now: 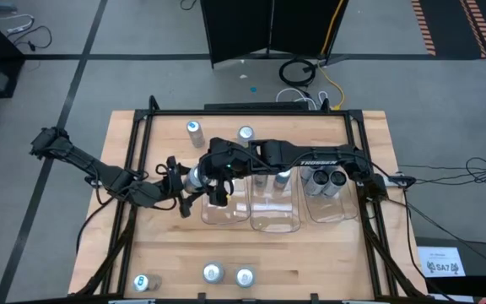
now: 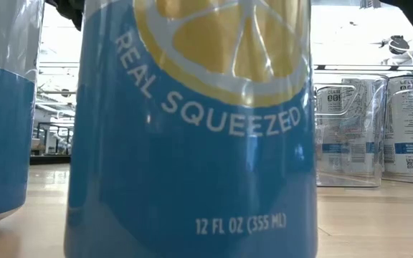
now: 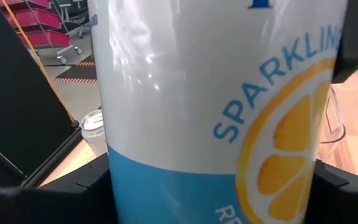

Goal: Sort soda cans
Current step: Adjust the blue-white soda can in the left transparent bin

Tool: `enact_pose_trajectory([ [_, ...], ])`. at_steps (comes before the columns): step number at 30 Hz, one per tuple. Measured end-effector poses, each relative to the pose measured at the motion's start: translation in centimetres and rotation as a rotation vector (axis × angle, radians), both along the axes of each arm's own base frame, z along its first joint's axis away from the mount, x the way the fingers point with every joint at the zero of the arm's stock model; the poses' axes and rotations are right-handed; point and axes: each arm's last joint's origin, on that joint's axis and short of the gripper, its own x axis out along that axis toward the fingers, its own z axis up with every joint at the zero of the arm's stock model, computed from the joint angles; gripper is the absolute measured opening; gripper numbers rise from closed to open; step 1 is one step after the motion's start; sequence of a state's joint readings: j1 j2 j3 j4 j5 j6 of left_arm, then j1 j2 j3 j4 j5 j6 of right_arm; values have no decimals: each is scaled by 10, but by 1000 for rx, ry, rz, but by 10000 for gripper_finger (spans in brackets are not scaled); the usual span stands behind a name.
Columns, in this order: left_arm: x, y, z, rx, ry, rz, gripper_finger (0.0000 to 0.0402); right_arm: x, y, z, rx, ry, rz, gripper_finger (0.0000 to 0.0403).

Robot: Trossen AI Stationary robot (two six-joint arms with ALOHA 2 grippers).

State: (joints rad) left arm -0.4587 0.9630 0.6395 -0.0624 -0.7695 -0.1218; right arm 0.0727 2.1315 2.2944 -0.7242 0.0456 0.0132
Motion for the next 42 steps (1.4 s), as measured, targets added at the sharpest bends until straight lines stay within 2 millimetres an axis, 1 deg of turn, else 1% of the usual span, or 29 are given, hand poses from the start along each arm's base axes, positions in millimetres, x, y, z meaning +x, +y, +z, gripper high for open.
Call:
enact_pose_trajectory([
  [9,1,-1,1,-10,-9,-12,317,-1,0,0,7,8,-4,295],
  [22,2,-2,4,-41,-42,-25,320,-2,1,2,72,11,-3,295],
  [25,2,-1,5,-36,-51,-18,334,-2,1,1,86,16,-13,295],
  [30,2,-1,5,-34,-52,-12,373,-2,1,0,86,22,-14,295],
  [33,1,-1,5,-22,-48,-7,385,-4,0,-1,78,40,-63,295],
  [37,-3,1,4,-5,-18,-9,388,-10,-7,-1,106,88,-124,295],
  [42,-22,10,10,-153,-51,36,389,-18,-15,-6,164,181,-206,295],
])
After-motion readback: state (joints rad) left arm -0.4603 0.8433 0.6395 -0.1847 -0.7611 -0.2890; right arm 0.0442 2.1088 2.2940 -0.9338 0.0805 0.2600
